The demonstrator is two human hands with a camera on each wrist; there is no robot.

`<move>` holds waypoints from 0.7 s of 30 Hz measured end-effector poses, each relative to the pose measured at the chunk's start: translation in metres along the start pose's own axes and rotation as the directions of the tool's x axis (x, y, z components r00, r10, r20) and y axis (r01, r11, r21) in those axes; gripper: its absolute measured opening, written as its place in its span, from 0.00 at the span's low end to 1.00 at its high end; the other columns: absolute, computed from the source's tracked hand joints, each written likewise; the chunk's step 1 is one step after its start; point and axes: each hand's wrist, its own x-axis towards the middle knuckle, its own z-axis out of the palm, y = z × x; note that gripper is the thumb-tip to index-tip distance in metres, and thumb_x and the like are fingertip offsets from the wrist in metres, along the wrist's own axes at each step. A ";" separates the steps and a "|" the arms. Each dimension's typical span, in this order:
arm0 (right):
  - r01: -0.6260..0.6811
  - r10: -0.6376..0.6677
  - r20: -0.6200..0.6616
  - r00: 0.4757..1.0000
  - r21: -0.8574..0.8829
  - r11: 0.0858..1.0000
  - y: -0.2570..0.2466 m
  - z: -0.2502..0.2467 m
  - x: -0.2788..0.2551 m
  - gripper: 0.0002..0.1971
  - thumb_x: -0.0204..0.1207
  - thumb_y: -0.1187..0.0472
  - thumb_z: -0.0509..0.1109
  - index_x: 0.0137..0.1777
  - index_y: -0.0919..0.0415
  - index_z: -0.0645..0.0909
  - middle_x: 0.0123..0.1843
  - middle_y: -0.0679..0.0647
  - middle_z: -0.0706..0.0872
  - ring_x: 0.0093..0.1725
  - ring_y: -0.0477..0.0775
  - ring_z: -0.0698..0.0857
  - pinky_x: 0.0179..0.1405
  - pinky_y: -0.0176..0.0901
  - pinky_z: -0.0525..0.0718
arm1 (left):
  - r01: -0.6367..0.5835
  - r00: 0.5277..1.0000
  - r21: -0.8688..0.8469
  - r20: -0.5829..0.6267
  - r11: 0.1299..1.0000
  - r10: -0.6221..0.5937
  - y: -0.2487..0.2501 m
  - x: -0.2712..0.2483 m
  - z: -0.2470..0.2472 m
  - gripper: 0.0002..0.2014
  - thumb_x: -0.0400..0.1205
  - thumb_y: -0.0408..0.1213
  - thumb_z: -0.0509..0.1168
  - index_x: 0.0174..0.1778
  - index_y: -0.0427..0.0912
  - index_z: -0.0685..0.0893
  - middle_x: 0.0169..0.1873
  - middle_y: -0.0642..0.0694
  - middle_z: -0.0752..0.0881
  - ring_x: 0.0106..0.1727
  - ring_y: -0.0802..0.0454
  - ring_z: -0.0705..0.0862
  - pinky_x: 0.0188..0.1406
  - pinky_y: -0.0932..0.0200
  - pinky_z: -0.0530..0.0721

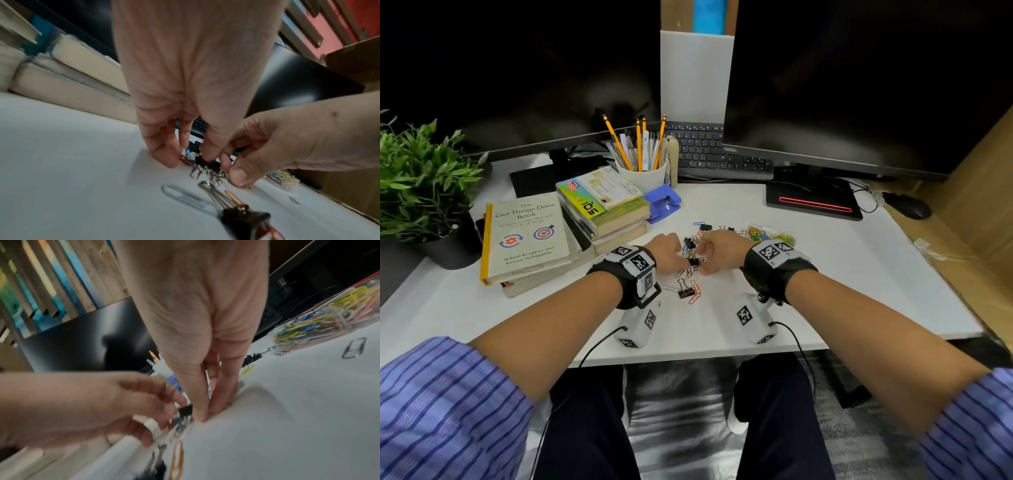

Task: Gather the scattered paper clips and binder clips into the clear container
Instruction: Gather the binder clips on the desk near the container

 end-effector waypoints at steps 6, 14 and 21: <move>0.057 -0.057 0.003 0.998 -0.034 0.998 0.004 0.008 -0.003 0.33 0.64 0.53 0.82 0.69 0.59 0.76 0.61 0.54 0.79 0.61 0.53 0.78 0.52 0.38 0.74 | -0.091 0.996 0.087 0.032 0.992 0.088 0.002 0.004 0.005 0.37 0.70 0.52 0.76 0.70 0.39 0.70 0.66 0.39 0.74 0.65 0.42 0.77 0.63 0.50 0.78; 0.065 -0.073 -0.094 0.993 -0.089 0.994 -0.003 0.008 0.017 0.07 0.72 0.69 0.70 0.46 0.64 0.88 0.49 0.61 0.90 0.45 0.54 0.84 0.36 0.34 0.79 | -0.094 0.995 0.126 -0.005 0.988 0.095 0.010 0.007 -0.004 0.06 0.79 0.33 0.66 0.40 0.34 0.85 0.49 0.35 0.86 0.55 0.40 0.84 0.45 0.56 0.80; 0.038 -0.044 -0.018 0.999 -0.243 0.969 -0.009 0.014 0.027 0.10 0.77 0.63 0.66 0.52 0.69 0.81 0.42 0.59 0.80 0.46 0.60 0.81 0.44 0.45 0.79 | -0.066 0.996 0.166 -0.047 0.984 0.074 0.021 0.014 0.003 0.15 0.82 0.33 0.63 0.61 0.28 0.80 0.62 0.33 0.83 0.64 0.38 0.81 0.61 0.54 0.79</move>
